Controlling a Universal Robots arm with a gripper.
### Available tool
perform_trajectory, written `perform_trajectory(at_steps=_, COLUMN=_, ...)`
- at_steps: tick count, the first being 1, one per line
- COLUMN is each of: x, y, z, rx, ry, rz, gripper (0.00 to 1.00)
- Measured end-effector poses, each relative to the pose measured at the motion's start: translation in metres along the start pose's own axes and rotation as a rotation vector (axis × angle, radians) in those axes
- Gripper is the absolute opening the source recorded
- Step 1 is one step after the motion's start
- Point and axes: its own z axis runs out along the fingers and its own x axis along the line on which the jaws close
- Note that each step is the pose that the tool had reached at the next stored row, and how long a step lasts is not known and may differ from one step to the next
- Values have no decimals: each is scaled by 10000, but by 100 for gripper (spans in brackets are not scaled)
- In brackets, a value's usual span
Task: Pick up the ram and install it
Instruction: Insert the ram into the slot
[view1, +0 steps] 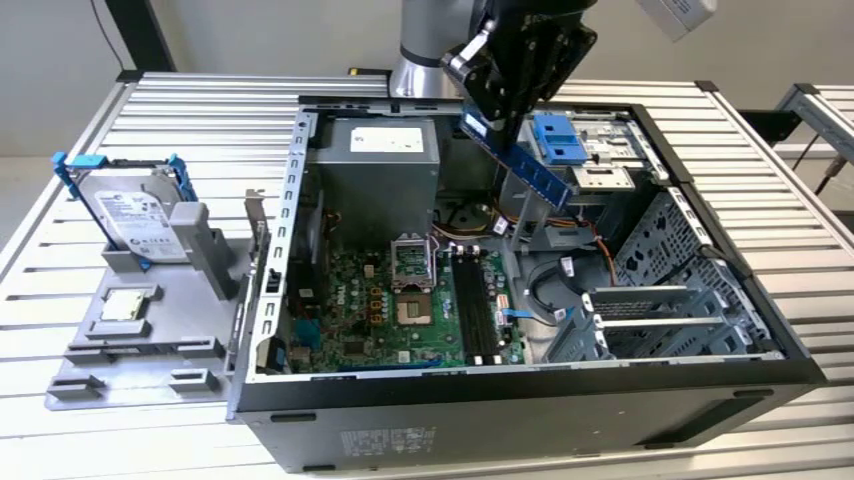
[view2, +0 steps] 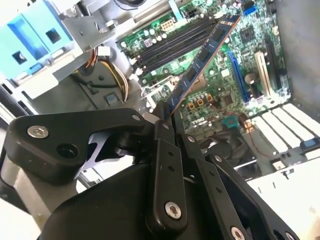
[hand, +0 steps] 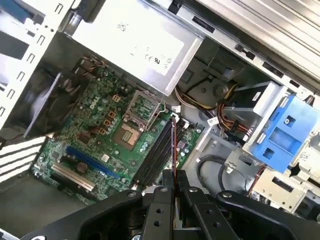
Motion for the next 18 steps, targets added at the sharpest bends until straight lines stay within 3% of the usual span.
perform_trajectory(at_steps=18, x=0, y=0, z=0, rx=44, ry=-41, rz=3120, gripper=0)
